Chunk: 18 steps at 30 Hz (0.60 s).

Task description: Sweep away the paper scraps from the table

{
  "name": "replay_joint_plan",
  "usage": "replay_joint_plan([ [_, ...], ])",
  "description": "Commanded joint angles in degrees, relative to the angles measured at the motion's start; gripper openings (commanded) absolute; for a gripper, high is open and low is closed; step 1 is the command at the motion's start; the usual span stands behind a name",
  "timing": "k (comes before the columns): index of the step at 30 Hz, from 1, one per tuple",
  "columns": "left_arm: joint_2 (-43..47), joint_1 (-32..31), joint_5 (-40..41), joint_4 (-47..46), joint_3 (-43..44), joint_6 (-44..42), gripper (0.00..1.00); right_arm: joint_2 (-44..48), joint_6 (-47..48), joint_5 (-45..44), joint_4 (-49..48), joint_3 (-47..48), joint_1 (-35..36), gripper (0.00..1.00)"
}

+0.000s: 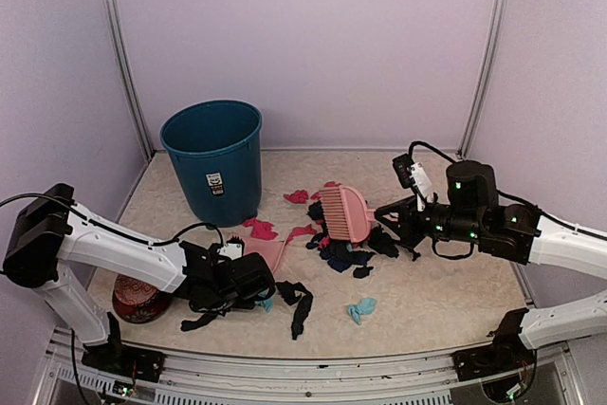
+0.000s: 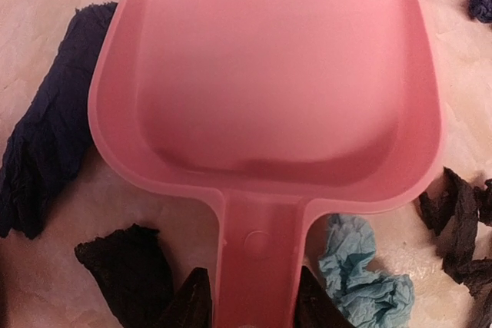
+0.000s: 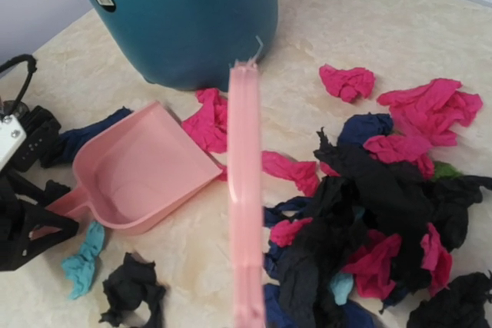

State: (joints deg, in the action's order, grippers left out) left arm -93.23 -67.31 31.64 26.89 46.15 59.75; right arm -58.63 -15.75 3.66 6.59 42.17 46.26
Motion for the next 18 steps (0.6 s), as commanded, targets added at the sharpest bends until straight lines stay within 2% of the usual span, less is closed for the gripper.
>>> replay_joint_plan([
  [1,1.54,0.24,-0.61,-3.09,-0.74,-1.53,0.31,-0.38,-0.39,0.45,-1.01,1.68,-0.47,0.0],
  [9,2.27,0.38,-0.15,-3.9,-0.8,-3.0,0.01,-0.02,-0.67,0.38,-0.96,1.38,-0.54,0.0],
  [18,8.18,0.2,1.54,-2.06,-0.8,-5.08,0.0,1.62,-0.65,-0.99,-0.09,1.68,-0.49,0.0],
])
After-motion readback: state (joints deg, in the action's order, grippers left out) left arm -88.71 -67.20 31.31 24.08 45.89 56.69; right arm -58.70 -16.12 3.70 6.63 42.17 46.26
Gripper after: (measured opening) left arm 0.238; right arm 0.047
